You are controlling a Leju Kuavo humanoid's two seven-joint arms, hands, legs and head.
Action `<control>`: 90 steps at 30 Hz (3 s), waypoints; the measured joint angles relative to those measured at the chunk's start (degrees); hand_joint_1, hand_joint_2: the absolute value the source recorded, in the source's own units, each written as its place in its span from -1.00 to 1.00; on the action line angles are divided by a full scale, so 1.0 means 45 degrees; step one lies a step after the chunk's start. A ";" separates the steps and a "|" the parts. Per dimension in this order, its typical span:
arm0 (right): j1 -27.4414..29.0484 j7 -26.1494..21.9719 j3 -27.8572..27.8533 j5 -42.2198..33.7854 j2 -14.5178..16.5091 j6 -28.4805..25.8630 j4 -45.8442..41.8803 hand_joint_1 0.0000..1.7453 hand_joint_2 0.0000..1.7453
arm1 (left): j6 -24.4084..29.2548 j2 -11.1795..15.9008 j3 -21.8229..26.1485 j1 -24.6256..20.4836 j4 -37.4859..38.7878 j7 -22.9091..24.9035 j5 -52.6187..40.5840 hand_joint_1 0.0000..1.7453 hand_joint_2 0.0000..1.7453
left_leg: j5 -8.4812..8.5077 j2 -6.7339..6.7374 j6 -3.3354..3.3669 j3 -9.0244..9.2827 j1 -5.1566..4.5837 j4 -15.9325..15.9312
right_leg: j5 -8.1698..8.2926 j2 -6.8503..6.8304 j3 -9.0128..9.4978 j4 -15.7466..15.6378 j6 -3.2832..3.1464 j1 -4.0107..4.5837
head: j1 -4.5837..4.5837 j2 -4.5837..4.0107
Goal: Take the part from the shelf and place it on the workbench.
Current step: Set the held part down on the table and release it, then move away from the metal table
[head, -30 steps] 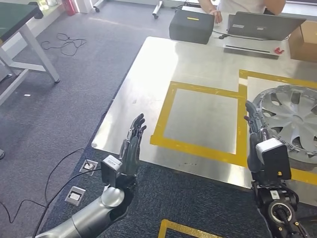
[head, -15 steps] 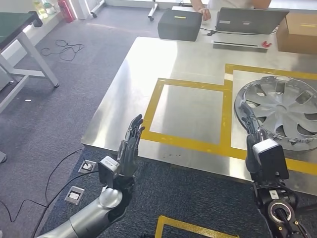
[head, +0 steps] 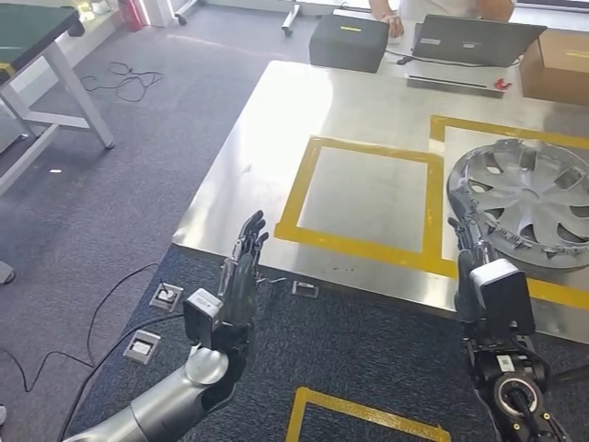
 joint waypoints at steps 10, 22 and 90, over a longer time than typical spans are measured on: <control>-0.0059 -0.0036 0.0007 -0.0044 0.0000 0.0017 0.0041 -1.00 -1.00 | 0.0004 -0.0001 0.0002 -0.0054 0.0092 -0.0043 0.0044 -1.00 -1.00 | 0.0700 -0.0023 -0.0567 -0.1190 -0.0004 0.0561 | 0.0676 0.0031 0.2494 -0.2773 -0.0061 -0.0084 | 0.0108 0.0000; -0.0073 0.0055 0.0010 -0.0069 -0.0005 -0.0118 0.0073 -1.00 -1.00 | 0.0004 0.0014 0.0005 -0.0089 0.0095 -0.0050 0.0055 -1.00 -1.00 | -0.0694 -0.0086 -0.0639 0.0013 0.0047 0.1293 | 0.1933 -0.0062 0.0965 -0.2673 -0.0482 -0.0018 | -0.0169 0.0001; 0.0227 -0.0077 -0.0079 0.0091 -0.0165 0.0229 -0.0132 -1.00 -1.00 | 0.0645 0.0079 0.0005 0.0151 -0.0098 0.0141 0.0001 -1.00 -1.00 | -0.0217 -0.0062 -0.0474 0.0089 0.0041 0.0173 | 0.1556 -0.0125 0.1798 -0.3136 -0.0724 0.0036 | 0.0054 0.0001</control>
